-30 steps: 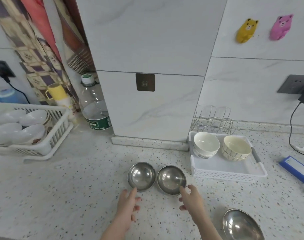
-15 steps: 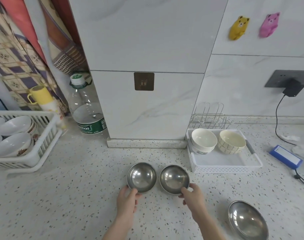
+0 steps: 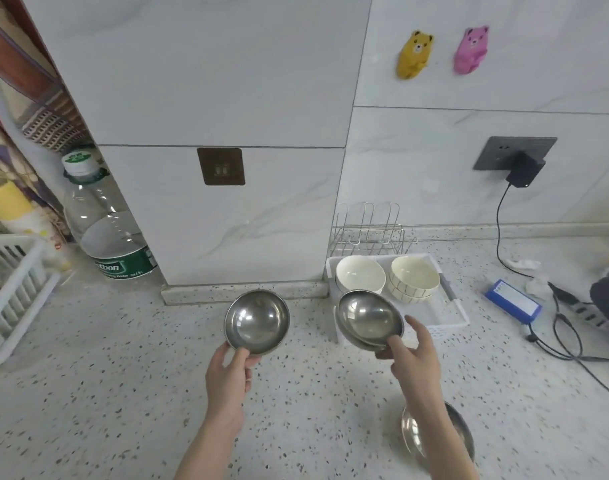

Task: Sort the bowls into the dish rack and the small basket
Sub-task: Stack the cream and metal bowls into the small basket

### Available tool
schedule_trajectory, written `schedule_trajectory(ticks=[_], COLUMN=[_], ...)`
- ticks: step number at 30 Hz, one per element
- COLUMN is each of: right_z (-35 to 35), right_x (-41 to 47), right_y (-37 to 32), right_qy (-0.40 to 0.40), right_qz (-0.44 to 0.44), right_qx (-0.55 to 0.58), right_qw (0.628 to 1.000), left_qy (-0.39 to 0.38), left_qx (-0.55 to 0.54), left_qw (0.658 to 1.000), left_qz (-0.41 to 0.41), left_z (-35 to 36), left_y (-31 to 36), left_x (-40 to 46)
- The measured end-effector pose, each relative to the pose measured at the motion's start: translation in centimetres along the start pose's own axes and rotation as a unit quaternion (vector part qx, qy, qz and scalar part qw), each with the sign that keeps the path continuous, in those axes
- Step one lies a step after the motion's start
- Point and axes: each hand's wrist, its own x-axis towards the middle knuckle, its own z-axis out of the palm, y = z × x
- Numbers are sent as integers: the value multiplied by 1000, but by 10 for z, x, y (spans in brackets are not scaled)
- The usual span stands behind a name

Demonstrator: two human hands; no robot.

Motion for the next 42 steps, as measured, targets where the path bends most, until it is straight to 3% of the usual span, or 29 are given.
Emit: schedule_trajectory(ticks=[5,9,18,28,37,42], right_z=[-53,-87,-140,-127,-99,-88], right_x=[39,72,134,186,201,208], right_y=[-7,-13,-45,-76,-79,-63], right_qy=[73,84,-88,-172,-221,-221], right_qz=[-27,-11,37,78,116,125], right_qx=[-47,-63,-242,-455,-458,-410], right_qw=[996,994,966,870,853,876], left_qy=[-17,-38,-47,-34,-26,-24], left_qx=[12,21,8,0,17,9], left_qw=[1000,999,999,999,999,1000], left_qz=[8,11,13,5,11,14], left_z=[51,88,142,151,147,150], left_y=[0,-1,-10,-28,-24,-22], left_x=[-14,-22,-33,-44,-45,-45])
